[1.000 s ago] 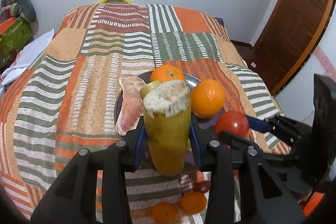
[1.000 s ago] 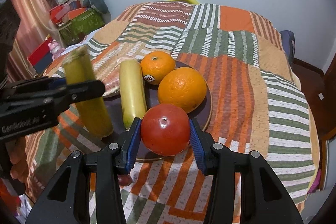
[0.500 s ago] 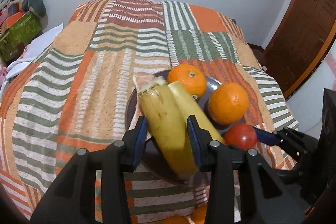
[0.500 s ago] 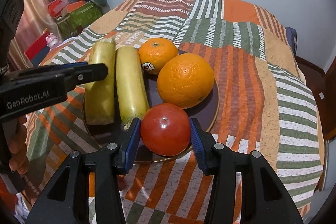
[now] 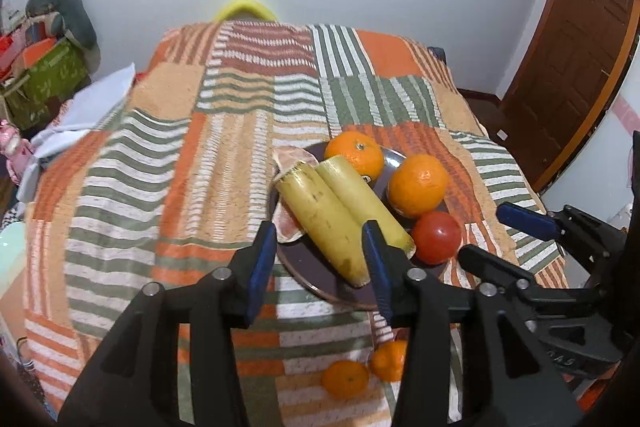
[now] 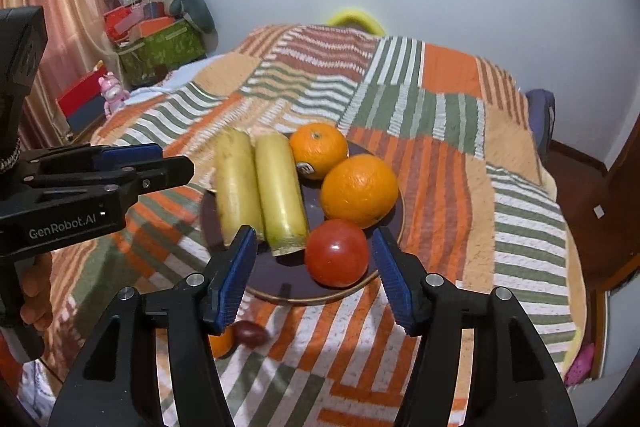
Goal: Organize fruits
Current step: 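Open both tools to set the yellow fruit and tomato on the plate, then grasp a mandarin with the left tool while the right tool grasps another mandarin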
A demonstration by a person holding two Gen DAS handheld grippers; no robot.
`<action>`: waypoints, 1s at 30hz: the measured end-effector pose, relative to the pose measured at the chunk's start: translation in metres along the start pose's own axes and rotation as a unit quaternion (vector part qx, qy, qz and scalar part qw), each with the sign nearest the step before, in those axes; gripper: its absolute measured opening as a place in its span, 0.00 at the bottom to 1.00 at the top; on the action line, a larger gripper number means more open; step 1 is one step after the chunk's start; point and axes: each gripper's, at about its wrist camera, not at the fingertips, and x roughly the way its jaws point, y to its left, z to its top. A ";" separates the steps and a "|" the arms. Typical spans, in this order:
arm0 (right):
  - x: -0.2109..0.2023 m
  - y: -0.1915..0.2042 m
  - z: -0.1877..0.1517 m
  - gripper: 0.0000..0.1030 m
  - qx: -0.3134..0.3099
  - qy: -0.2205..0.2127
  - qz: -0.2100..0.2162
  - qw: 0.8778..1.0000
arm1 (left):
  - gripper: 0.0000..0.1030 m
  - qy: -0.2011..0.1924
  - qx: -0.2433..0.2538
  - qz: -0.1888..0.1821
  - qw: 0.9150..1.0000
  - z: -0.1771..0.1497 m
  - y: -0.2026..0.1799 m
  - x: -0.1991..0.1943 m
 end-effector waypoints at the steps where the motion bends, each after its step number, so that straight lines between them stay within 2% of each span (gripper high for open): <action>1: -0.006 0.002 0.000 0.55 -0.001 -0.004 0.000 1.000 | 0.44 -0.004 -0.001 0.000 1.000 -0.001 0.001 -0.007; 12: -0.056 0.023 -0.002 0.56 -0.007 -0.038 -0.011 0.999 | 0.48 -0.042 0.013 0.000 0.999 -0.018 0.005 -0.081; 18: -0.070 0.037 -0.007 0.56 -0.011 -0.044 -0.014 0.999 | 0.51 -0.052 0.012 -0.003 0.999 -0.030 0.017 -0.109; 25: -0.060 0.053 -0.023 0.56 -0.014 -0.025 -0.015 0.999 | 0.60 -0.031 0.007 -0.009 0.999 -0.045 0.029 -0.114; 30: -0.039 0.060 -0.035 0.56 -0.009 0.007 -0.010 1.000 | 0.63 -0.003 0.006 -0.015 1.000 -0.062 0.035 -0.097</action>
